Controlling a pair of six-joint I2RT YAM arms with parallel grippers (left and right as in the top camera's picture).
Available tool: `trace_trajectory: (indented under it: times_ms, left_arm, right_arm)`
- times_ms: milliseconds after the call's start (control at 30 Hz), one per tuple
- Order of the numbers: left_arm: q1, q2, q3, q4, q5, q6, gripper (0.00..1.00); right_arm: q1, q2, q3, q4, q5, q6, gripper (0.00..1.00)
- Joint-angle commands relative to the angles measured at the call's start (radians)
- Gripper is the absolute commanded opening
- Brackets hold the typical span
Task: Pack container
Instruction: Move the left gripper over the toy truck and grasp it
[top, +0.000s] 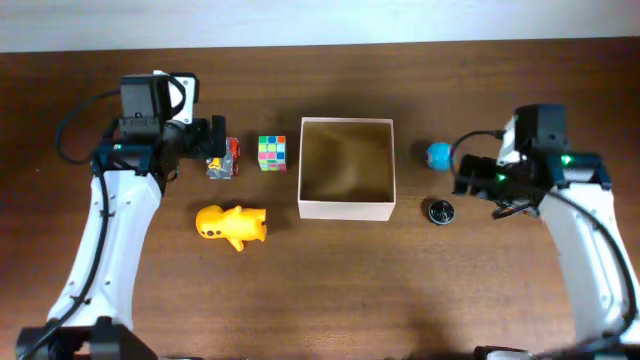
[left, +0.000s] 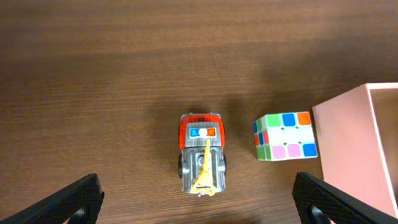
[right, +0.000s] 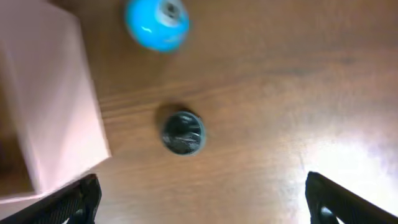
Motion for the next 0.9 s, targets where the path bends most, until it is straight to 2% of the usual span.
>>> trace_trajectory:
  times_ms: [0,300,700,833,867]
  left_arm:
    - [0.003,0.017,0.019,0.012,0.012,-0.007,0.99]
    - [0.003,0.198,0.032,0.033,0.04,0.045,0.99]
    - [-0.02,0.406,0.066,0.079,0.03,0.06,1.0]
    - [-0.022,0.438,0.066,0.074,0.031,0.06,0.89]
    - [-0.022,0.443,0.066,0.071,0.031,0.06,0.82]
  right_arm:
    - [-0.087,0.029,0.017,-0.031,-0.036,0.064,0.98]
    - [-0.255,0.03,0.016,-0.094,-0.049,0.063,0.99]
    - [-0.28,0.03,0.016,-0.098,-0.046,0.062,0.99]
    - [-0.28,0.03,0.016,-0.098,-0.046,0.062,0.99]
    - [-0.28,0.03,0.016,-0.098,-0.046,0.062,0.99]
